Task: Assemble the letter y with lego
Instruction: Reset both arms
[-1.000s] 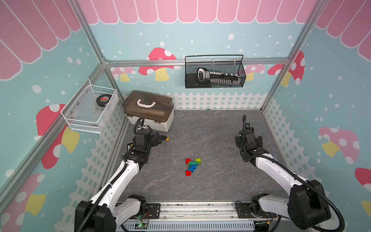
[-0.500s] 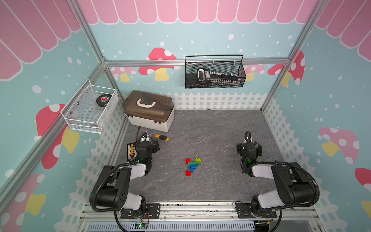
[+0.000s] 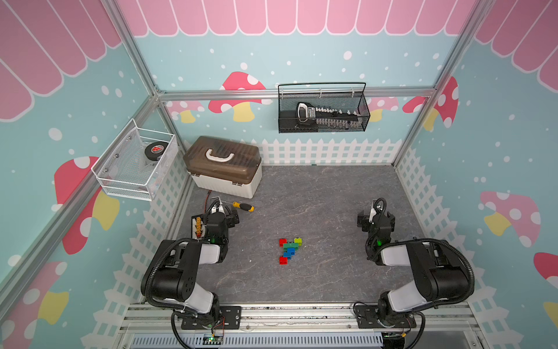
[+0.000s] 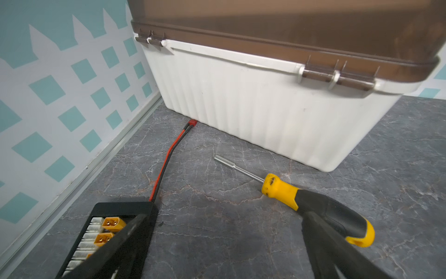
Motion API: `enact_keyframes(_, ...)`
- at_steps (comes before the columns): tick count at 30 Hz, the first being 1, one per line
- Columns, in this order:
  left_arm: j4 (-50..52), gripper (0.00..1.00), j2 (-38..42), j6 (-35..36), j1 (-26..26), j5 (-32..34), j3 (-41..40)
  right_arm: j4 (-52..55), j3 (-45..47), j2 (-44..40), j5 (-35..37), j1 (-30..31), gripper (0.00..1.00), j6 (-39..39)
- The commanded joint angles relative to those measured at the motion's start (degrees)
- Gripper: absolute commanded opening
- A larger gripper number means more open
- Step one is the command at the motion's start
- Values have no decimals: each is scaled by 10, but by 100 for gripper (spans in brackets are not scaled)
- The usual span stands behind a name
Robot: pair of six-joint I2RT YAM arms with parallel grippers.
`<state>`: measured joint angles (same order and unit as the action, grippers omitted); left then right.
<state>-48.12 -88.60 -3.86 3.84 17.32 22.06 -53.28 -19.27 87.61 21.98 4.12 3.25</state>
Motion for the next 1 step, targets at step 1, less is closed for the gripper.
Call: enact_keyframes(1, -21, 99, 6, 6, 2, 5, 5, -17, -6, 5, -5, 1, 99, -2)
